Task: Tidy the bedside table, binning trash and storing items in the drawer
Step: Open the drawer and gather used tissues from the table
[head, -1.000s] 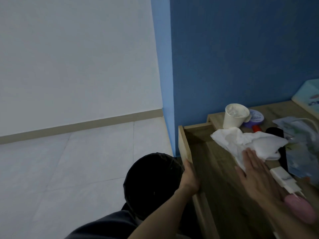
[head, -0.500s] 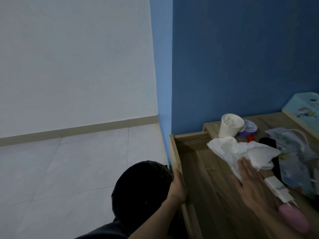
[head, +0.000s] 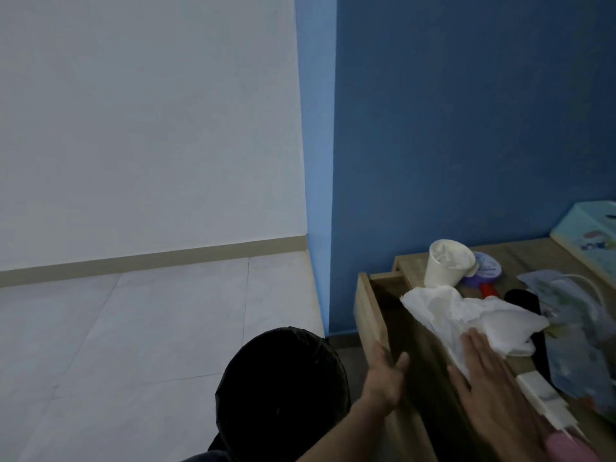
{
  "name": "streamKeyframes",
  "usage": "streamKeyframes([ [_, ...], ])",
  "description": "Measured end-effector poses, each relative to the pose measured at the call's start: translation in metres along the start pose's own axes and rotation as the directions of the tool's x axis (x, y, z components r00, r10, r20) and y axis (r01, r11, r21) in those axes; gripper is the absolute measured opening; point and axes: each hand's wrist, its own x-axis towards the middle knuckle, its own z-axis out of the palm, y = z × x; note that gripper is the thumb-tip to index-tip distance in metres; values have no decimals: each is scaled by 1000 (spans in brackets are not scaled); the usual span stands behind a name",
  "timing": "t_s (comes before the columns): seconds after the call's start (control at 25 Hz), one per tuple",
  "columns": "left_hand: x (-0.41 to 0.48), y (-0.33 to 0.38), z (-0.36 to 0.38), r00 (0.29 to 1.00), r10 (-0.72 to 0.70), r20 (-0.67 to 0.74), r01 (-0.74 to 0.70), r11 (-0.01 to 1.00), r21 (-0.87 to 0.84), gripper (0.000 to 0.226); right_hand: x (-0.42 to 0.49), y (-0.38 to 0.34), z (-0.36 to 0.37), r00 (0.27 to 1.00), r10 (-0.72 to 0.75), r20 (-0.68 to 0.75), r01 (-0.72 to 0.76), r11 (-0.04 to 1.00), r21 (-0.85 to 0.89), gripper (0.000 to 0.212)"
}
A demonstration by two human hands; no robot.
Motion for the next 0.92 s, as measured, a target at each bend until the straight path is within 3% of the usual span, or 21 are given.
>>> streamKeyframes([
  [0.08,5,7,14,1000,-11,10,12,999,-38,70,1,4,5,997,-27,-72,26,1000,-13,70],
  [0.16,21,4,30,1000,-1,-24,-1,997,-71,99,-1,4,8,985,-37,-169,43,999,27,85],
  [0.24,24,11,42,998,-55,8,55,990,-127,114,-3,1,8,983,-33,-182,48,996,80,81],
  [0.4,3,44,47,987,-62,146,86,984,-157,74,-6,-3,0,985,15,-171,18,982,188,77],
  [0.48,6,44,48,992,37,119,-7,969,-247,87,-11,-5,-9,977,-14,-211,65,969,239,72],
  [0.52,1,48,50,990,135,48,-119,959,-258,100,-15,-6,-13,970,-43,-237,109,956,274,69],
  [0.6,2,49,58,946,319,-63,-323,943,-85,97,-20,-3,-17,955,-81,-286,183,919,350,67],
  [0.72,6,57,68,911,411,33,-399,858,324,97,-12,6,-27,929,52,-366,127,884,450,56],
  [0.84,21,62,69,902,415,117,-379,635,673,82,1,10,-45,843,175,-508,117,863,492,41],
  [0.92,30,61,67,889,434,147,-369,490,789,74,8,8,-60,823,217,-525,93,860,502,32],
])
